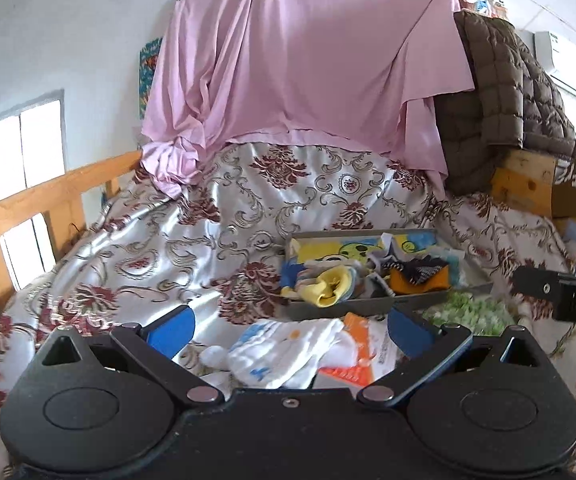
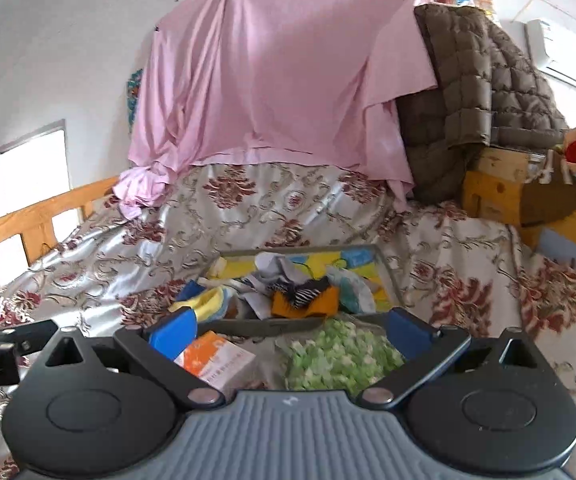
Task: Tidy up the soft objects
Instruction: 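Move both open tools back from the tray over the remaining pile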
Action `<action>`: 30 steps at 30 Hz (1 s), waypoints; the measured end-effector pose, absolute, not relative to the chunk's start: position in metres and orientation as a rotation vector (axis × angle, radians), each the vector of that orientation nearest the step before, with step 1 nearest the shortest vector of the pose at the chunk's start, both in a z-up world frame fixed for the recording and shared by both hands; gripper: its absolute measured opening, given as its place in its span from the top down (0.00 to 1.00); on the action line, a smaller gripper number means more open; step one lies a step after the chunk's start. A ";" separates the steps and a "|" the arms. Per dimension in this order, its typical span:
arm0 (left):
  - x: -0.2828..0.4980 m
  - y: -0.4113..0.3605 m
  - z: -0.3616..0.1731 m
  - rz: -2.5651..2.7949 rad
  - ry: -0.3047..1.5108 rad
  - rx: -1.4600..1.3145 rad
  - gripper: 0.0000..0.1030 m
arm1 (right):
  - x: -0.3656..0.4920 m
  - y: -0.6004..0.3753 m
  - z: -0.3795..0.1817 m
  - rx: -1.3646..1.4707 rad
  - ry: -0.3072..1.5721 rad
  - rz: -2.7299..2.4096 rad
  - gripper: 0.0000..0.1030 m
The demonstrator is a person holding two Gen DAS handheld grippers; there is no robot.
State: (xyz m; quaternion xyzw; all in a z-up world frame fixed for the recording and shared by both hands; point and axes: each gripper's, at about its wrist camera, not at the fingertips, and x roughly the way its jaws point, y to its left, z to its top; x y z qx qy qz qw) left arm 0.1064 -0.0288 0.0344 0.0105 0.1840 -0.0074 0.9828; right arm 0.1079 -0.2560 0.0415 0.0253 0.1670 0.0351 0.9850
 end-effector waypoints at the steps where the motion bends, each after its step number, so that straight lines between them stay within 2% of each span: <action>1: 0.104 -0.029 0.034 -0.014 0.367 0.030 0.01 | 0.105 -0.255 0.041 0.050 0.338 0.051 0.00; 9: 0.087 -0.010 0.015 0.030 0.425 0.016 0.01 | 0.085 -0.243 0.026 -0.042 0.369 -0.013 0.00; 24: 0.106 0.010 -0.002 0.116 0.568 -0.088 0.01 | 0.103 -0.210 0.005 -0.126 0.543 0.180 0.00; 30: 0.109 0.017 -0.003 0.124 0.586 -0.154 0.01 | 0.106 -0.199 0.001 -0.163 0.549 0.220 0.00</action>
